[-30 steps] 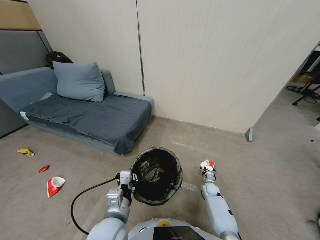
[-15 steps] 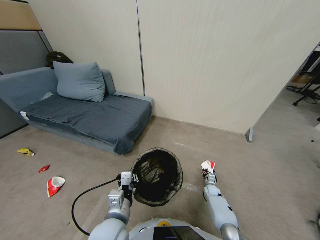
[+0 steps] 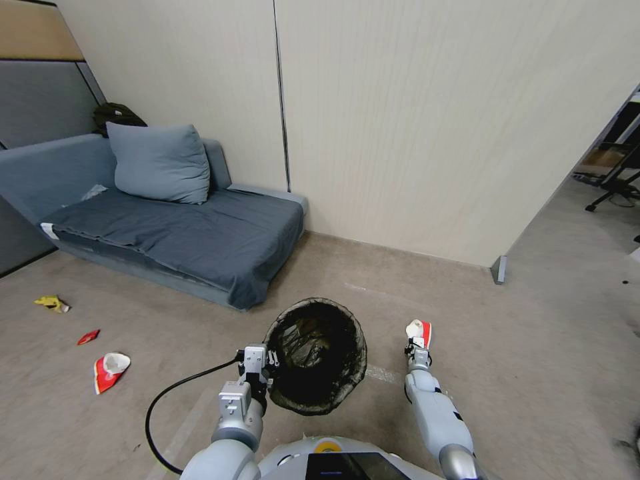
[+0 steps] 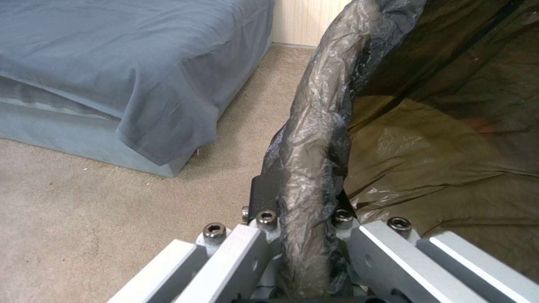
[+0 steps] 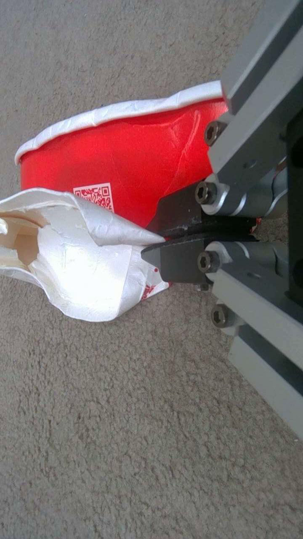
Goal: Pick up the trash bin, then pick up the garbage from the floor and place it into the trash bin.
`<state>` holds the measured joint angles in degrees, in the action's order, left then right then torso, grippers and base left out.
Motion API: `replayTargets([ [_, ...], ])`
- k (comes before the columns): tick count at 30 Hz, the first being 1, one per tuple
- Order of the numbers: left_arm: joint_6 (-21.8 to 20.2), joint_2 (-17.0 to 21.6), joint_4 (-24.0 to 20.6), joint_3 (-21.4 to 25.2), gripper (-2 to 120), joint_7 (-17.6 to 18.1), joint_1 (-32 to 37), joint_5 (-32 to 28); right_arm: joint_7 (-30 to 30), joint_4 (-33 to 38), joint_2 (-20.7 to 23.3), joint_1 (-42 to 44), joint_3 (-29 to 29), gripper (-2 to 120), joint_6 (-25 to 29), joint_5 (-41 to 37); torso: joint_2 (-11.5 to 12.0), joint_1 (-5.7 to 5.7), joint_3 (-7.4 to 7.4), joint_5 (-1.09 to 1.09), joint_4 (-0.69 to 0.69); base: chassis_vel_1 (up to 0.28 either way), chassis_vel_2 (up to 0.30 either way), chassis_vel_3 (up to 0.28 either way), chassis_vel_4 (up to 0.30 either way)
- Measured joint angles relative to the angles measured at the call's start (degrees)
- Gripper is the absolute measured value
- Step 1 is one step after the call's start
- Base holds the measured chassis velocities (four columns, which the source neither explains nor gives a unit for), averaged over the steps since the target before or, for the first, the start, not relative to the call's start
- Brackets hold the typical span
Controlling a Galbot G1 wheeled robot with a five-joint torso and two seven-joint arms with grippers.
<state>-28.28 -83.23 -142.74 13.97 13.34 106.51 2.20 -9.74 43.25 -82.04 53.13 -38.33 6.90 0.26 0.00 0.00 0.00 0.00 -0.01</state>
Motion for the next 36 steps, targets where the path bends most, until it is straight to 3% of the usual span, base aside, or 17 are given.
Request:
replayTargets([
  [7, 0.11, -0.04, 0.12, -0.23, 0, 0.00, -0.03, 0.09, -0.53, 1.67, -0.07, 0.74, 0.01, 0, 0.61, 0.21, 0.00, 0.00, 0.01, -0.01, -0.01, 0.000, 0.000, 0.000, 0.000],
  [11, 0.16, -0.02, 0.19, 0.06, 0, 0.01, 0.06, 0.04, -0.81, 6.69, -0.31, 2.49, 0.22, 0, 1.77, 0.41, 0.00, 0.00, 0.01, 0.00, 0.01, 0.000, 0.000, 0.000, 0.000],
  [12, 0.19, 0.00, 0.19, 0.23, 0, 0.02, 0.04, -0.01, -0.78, 11.42, -0.55, 4.06, 0.52, 0, 2.25, 0.06, 0.00, 0.00, 0.01, 0.00, 0.00, 0.000, 0.000, 0.000, 0.000],
  [15, 0.19, 0.05, 0.17, 0.40, 0, -0.03, -0.01, -0.07, -0.40, 17.05, -0.90, 5.84, 0.89, 0, 2.69, -0.51, 0.00, 0.00, 0.01, 0.00, 0.01, 0.000, 0.000, 0.000, 0.000],
  [17, 0.21, 0.07, 0.16, 0.60, 0, -0.05, -0.02, -0.16, 0.86, 28.12, -1.61, 9.13, 1.54, 0, 3.58, -1.51, 0.00, 0.00, 0.01, 0.00, 0.00, 0.000, 0.000, 0.000, 0.000],
  [18, 0.21, 0.07, 0.16, 0.60, 0, -0.05, -0.02, -0.16, 0.86, 28.12, -1.61, 9.13, 1.54, 0, 3.58, -1.51, 0.00, 0.00, 0.01, 0.00, 0.00, 0.000, 0.000, 0.000, 0.000],
  [21, 0.26, 0.05, 0.11, 0.86, 0, -0.05, 0.02, -0.37, 4.30, 41.35, -2.47, 13.23, 2.84, 0, 6.09, -2.45, 0.00, 0.00, 0.00, 0.02, 0.01, 0.000, 0.000, 0.000, 0.000],
  [22, 0.26, 0.05, 0.11, 0.86, 0, -0.05, 0.02, -0.37, 4.30, 41.35, -2.47, 13.23, 2.84, 0, 6.09, -2.45, 0.00, 0.00, 0.00, 0.02, 0.01, 0.000, 0.000, 0.000, 0.000],
  [24, 0.46, 0.07, 0.18, 1.03, 0, -0.03, 0.04, -0.62, 8.57, 50.20, -2.84, 15.73, 3.87, 0, 9.37, -2.43, 0.00, 0.00, 0.00, 0.02, 0.03, 0.000, 0.000, 0.000, 0.000],
  [27, 0.62, 0.12, 0.40, 1.09, 0, -0.02, 0.05, -0.75, 12.47, 55.45, -2.85, 17.71, 4.52, 0, 11.68, -2.52, 0.00, 0.00, 0.00, 0.04, 0.01, 0.000, 0.000, 0.000, 0.000],
  [28, 0.67, 0.21, 0.57, 1.11, 0, -0.02, 0.06, -0.80, 16.75, 60.30, -2.70, 19.68, 5.35, 0, 13.64, -3.00, 0.00, 0.00, 0.00, -0.03, 0.02, 0.000, 0.000, 0.000, 0.000],
  [30, 0.69, 0.22, 0.70, 1.11, 0, -0.02, 0.02, -0.87, 19.56, 63.34, -2.37, 21.15, 5.91, 0, 14.80, -3.63, 0.00, 0.00, 0.00, 0.05, 0.00, 0.000, 0.000, 0.000, 0.000],
  [33, 0.75, 0.24, 0.98, 1.02, 0, -0.03, -0.07, -0.94, 24.14, 68.37, -1.43, 24.01, 7.47, 0, 16.11, -5.54, 0.00, 0.00, 0.00, -0.04, 0.00, 0.000, 0.000, 0.000, 0.000],
  [34, 0.83, 0.24, 1.33, 0.85, 0, -0.03, -0.16, -0.95, 26.84, 72.37, -0.27, 26.38, 9.01, 0, 16.75, -6.96, 0.00, 0.00, 0.00, 0.03, -0.01, 0.000, 0.000, 0.000, 0.000],
  [36, 0.88, 0.23, 1.48, 0.69, 0, -0.05, -0.22, -0.97, 27.75, 74.01, 0.31, 27.54, 10.03, 0, 17.03, -7.44, 0.00, 0.00, 0.00, 0.00, 0.00, 0.000, 0.000, 0.000, 0.000],
])
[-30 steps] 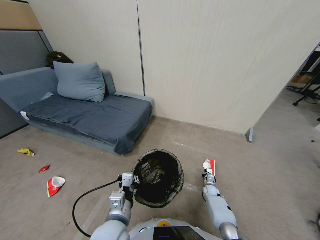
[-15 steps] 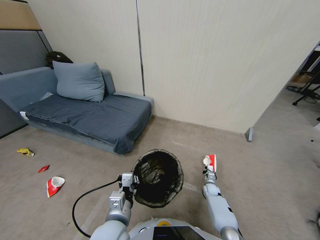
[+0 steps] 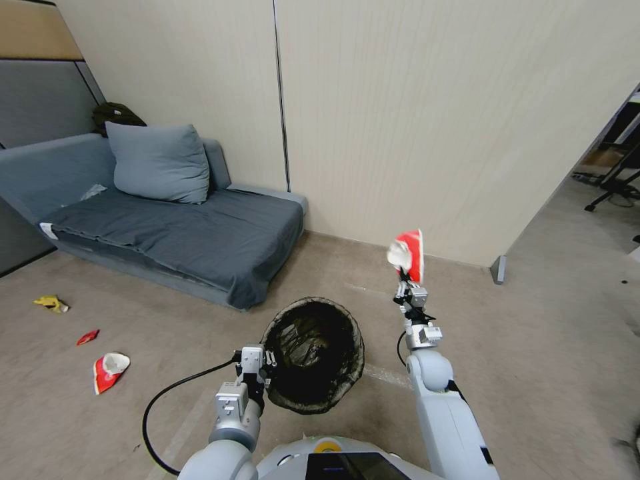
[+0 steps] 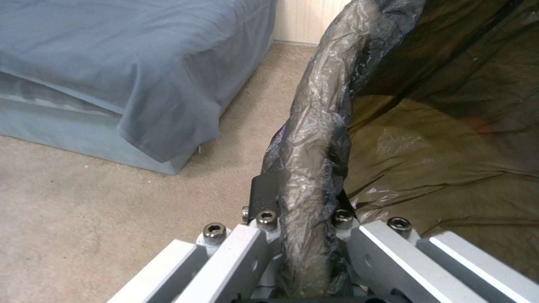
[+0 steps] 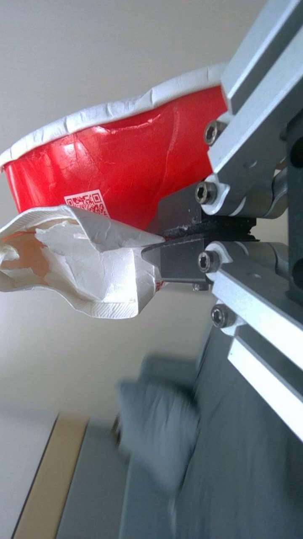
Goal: Pick up the trash bin, then pick up the garbage from the floor and place it into the trash bin.
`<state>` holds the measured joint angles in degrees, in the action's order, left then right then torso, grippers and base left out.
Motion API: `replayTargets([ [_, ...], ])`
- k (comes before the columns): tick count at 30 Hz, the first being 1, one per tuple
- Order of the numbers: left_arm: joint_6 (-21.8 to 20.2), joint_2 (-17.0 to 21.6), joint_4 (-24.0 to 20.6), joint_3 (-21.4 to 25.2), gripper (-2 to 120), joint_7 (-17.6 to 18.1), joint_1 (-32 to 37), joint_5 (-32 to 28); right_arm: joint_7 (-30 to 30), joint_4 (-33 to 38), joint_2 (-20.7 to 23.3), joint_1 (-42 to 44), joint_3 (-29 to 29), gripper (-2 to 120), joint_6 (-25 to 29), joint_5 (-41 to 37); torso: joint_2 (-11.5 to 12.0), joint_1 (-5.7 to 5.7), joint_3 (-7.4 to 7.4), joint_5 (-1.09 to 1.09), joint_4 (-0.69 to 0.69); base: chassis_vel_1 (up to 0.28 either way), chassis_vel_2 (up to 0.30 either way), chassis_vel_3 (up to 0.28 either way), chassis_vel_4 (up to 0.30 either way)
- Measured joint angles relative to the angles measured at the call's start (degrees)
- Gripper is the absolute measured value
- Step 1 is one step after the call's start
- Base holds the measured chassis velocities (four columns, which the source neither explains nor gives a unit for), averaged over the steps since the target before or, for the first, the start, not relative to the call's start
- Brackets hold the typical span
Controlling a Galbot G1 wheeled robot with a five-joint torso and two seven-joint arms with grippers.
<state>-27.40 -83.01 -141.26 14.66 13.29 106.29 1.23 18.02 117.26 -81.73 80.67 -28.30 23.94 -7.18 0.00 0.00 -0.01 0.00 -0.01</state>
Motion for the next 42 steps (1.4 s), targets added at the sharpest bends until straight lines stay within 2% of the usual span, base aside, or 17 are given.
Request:
replayTargets([
  [3, 0.17, -0.07, 0.22, -0.43, 0, -0.02, -0.21, 0.00, 0.61, 2.39, 2.18, 2.71, 3.85, 0, 0.34, -1.02, 0.00, 0.00, 0.00, 0.00, 0.01, 0.000, 0.000, 0.000, 0.000],
  [7, 0.27, -0.16, 0.24, -0.77, 0, -0.06, -0.31, 0.02, 0.34, 1.65, 3.67, 4.45, 7.27, 0, 0.74, -0.61, 0.00, 0.00, 0.00, 0.01, 0.01, 0.000, 0.000, 0.000, 0.000],
  [12, 0.31, -0.16, 0.25, -0.80, 0, -0.08, -0.31, 0.04, 0.34, 0.04, 3.85, 5.32, 9.00, 0, 1.82, 1.01, 0.00, 0.00, 0.00, 0.00, 0.02, 0.000, 0.000, 0.000, 0.000],
  [18, 0.38, -0.19, 0.20, -0.38, 0, -0.13, -0.30, 0.06, 0.27, -4.83, 3.12, 8.00, 13.46, 0, 5.53, 5.68, 0.00, 0.00, 0.00, 0.02, 0.01, 0.000, 0.000, 0.000, 0.000],
  [26, 0.46, -0.24, 0.25, -0.45, 0, -0.16, -0.39, 0.07, 0.98, -8.44, 2.82, 10.42, 14.28, 0, 9.11, 8.93, 0.00, 0.00, 0.01, 0.00, 0.01, 0.000, 0.000, 0.000, 0.000],
  [42, 0.48, -0.66, 0.33, -0.53, 0, -0.14, -0.44, 0.29, 2.16, -11.51, 2.34, 12.18, 13.80, 0, 11.73, 10.13, 0.00, 0.00, 0.00, 0.00, 0.01, 0.000, 0.000, 0.000, 0.000],
])
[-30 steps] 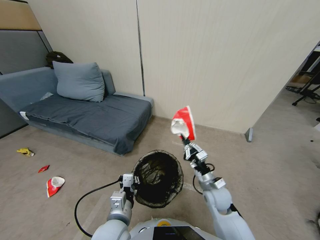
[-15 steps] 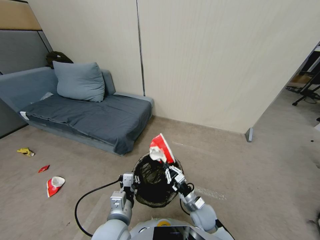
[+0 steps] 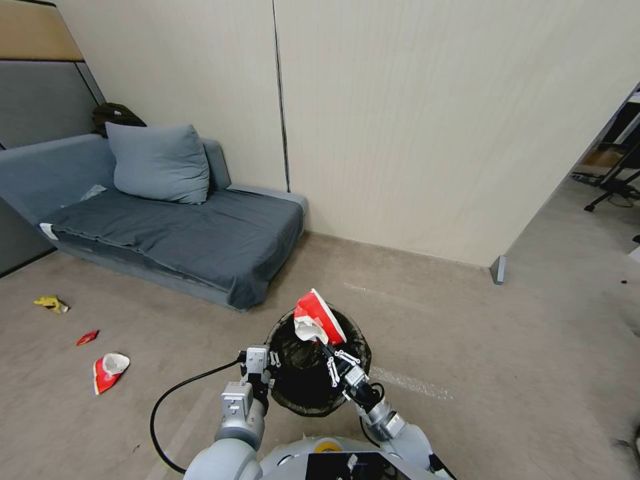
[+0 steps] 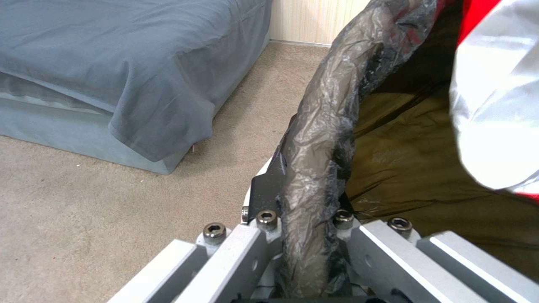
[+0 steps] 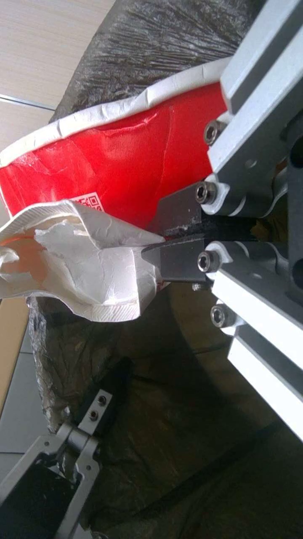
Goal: Pick up the trash bin, then pick up the garbage from the floor and place it into the trash bin.
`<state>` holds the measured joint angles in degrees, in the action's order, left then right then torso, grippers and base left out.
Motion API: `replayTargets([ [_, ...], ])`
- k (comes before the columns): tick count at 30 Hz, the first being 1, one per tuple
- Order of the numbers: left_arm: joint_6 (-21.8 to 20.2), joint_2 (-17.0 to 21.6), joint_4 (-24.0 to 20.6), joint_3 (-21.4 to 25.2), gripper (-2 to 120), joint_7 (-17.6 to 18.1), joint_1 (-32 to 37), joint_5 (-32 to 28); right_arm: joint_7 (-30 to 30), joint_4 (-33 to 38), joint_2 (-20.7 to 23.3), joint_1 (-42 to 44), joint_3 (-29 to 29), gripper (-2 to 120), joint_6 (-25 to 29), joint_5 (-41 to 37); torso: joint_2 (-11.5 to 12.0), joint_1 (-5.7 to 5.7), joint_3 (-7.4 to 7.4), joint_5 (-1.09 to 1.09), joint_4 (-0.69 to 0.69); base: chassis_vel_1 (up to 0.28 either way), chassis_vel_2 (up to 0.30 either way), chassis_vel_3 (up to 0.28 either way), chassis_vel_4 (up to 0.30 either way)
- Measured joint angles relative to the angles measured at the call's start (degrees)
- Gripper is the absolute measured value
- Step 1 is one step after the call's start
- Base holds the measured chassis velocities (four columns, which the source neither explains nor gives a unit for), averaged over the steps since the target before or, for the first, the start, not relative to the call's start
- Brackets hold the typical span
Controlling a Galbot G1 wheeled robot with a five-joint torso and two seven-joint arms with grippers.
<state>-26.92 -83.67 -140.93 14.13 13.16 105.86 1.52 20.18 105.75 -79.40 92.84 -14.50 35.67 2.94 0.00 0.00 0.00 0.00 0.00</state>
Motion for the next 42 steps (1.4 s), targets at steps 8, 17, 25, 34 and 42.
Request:
replayTargets([
  [8, 0.00, -0.02, -0.19, 0.17, 0, -0.06, -0.08, -0.16, 1.12, -0.63, -0.41, 0.54, -0.21, 17, 0.60, 1.33, 0.00, 0.00, 0.00, 0.00, 0.00, 0.000, 0.000, 0.000, 0.000],
  [17, -0.07, 0.21, -0.42, 0.67, 0, -0.13, -0.34, -0.97, 1.98, 0.01, 0.23, 2.77, -0.40, 48, 1.32, 2.02, 0.00, 0.00, 0.00, 0.00, 0.00, 0.000, 0.000, 0.000, 0.000],
  [25, -0.16, 0.33, -0.66, 0.55, 0, -0.16, -0.36, -1.05, 2.20, 0.07, 0.33, 3.52, -0.70, 77, 1.78, 2.33, 0.00, 0.00, 0.00, 0.00, 0.00, 0.000, 0.000, 0.000, 0.000],
  [34, -0.22, 0.39, -0.96, 0.75, 0, -0.16, -0.32, -1.09, 2.25, 0.83, 0.59, 3.62, -0.70, 99, 1.75, 2.61, 0.00, 0.00, 0.00, 0.00, 0.00, 0.000, 0.000, 0.000, 0.000],
  [42, -0.23, 0.28, -0.99, 1.10, 0, -0.05, -0.47, -1.00, 2.42, 2.72, 0.71, 3.96, -0.94, 99, 1.78, 2.80, 0.00, 0.00, 0.00, -0.01, 0.00, 0.000, 0.000, 0.000, 0.000],
])
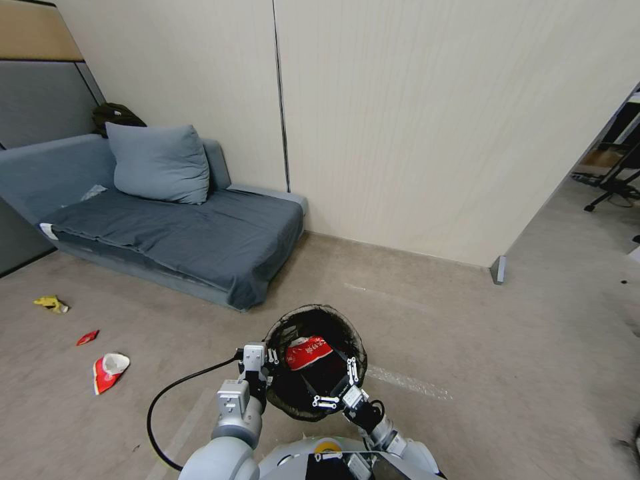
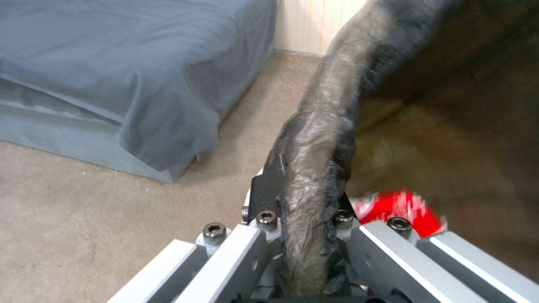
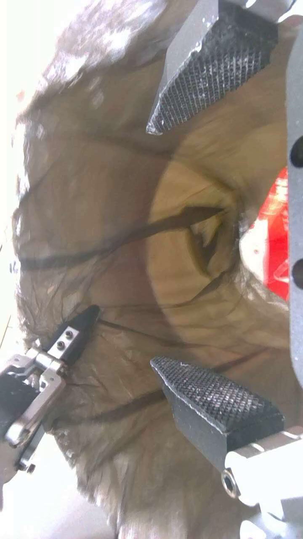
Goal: Pick up the trash bin, then pick up the garbage from the floor and place it into the trash bin.
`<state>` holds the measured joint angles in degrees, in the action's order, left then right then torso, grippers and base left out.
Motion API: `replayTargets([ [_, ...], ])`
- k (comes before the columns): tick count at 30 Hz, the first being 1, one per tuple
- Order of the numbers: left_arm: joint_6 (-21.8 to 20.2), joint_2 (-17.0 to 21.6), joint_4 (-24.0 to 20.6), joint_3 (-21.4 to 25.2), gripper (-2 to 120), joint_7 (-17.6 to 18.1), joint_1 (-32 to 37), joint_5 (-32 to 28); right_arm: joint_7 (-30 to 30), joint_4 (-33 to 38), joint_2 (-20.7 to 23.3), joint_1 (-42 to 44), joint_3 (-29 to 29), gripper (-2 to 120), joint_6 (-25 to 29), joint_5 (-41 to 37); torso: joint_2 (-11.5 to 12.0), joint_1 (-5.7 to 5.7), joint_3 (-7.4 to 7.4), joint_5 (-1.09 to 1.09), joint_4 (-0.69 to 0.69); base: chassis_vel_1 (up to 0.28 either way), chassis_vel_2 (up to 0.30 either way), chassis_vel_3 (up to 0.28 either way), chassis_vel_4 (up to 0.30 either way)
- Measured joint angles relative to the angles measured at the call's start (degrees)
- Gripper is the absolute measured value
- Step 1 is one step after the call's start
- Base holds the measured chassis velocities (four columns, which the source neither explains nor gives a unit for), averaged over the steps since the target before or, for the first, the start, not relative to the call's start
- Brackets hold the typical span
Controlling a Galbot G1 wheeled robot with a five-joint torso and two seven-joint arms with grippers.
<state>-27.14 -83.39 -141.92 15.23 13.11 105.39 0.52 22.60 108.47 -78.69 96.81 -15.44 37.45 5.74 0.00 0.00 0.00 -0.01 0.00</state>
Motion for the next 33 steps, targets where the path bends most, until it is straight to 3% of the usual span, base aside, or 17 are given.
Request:
replayTargets([
  [5, 0.00, -0.03, 0.08, 0.10, 0, -0.03, -0.04, -0.10, -0.30, 1.39, -0.02, 0.21, -0.08, 99, 0.10, 0.11, 0.00, 0.00, 0.00, 0.01, 0.00, 0.000, 0.000, 0.000, 0.000],
  [16, 0.31, -0.24, 0.61, 0.56, 0, 0.14, -0.03, 0.00, -6.20, 18.52, -2.15, -0.08, -2.43, 100, -1.17, 0.81, 0.00, 0.00, 0.00, 0.01, 0.00, 0.000, 0.000, 0.000, 0.000],
  [20, 0.45, -0.30, 0.73, 0.57, 0, 0.31, -0.07, -0.05, -7.77, 20.52, -2.84, -0.26, -3.45, 100, -1.88, 0.08, 0.00, 0.00, 0.00, 0.01, 0.00, 0.000, 0.000, 0.000, 0.000],
  [26, 1.43, -0.40, 0.78, 1.82, 0, 0.87, -0.03, -1.01, -19.82, 22.96, -7.28, 3.50, -6.41, 100, -5.93, 1.98, 0.00, 0.00, 0.00, 0.01, 0.00, 0.000, 0.000, 0.000, 0.000],
  [33, 2.13, -0.27, 1.19, 2.09, 0, 1.37, -0.11, -1.23, -25.57, 22.40, -9.94, 5.37, -8.34, 100, -7.54, 4.59, 0.00, 0.00, 0.00, 0.01, 0.00, 0.000, 0.000, 0.000, 0.000],
])
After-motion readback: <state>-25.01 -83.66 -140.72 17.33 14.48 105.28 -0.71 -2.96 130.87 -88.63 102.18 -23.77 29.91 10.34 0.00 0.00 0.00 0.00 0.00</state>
